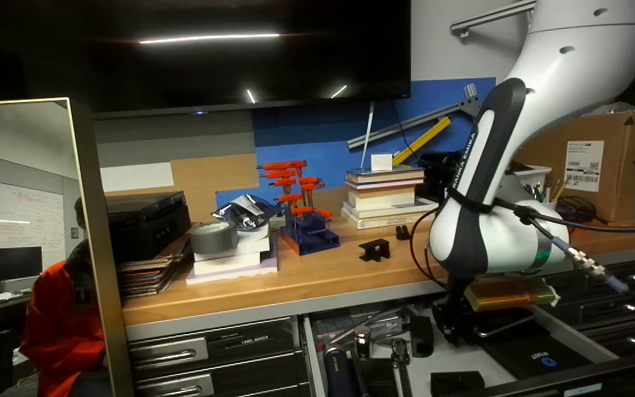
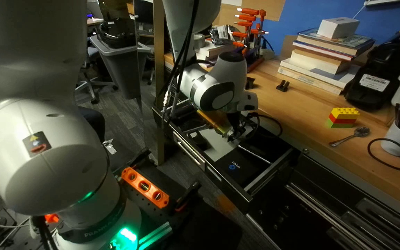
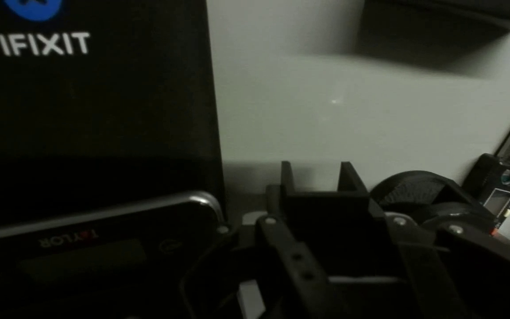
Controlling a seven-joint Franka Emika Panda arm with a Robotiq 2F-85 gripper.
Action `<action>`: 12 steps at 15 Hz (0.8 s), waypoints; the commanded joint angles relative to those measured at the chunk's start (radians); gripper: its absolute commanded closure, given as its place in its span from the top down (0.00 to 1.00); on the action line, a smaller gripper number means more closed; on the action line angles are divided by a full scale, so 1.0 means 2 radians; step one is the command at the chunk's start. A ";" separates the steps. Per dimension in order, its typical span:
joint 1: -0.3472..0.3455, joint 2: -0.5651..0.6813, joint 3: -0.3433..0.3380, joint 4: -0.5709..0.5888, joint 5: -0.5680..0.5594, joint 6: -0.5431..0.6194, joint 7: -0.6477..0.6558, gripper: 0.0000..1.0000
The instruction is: Put the black objects in the drawer and close it
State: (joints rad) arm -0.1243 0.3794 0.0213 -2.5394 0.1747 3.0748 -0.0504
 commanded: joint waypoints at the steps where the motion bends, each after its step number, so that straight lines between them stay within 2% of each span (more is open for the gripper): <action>1: -0.001 0.034 -0.001 0.039 -0.010 -0.007 0.017 0.22; 5: -0.001 0.056 -0.002 0.065 -0.009 -0.013 0.024 0.24; 6: 0.003 0.059 -0.005 0.068 -0.009 -0.015 0.028 0.64; 8: 0.022 0.052 -0.027 0.065 -0.014 -0.024 0.042 0.72; 11: 0.053 0.021 -0.062 0.048 -0.027 -0.048 0.062 0.95; 12: 0.064 0.014 -0.070 0.046 -0.032 -0.055 0.070 0.99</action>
State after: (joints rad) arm -0.0634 0.4816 -0.0480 -2.4166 0.1550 3.0147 0.0276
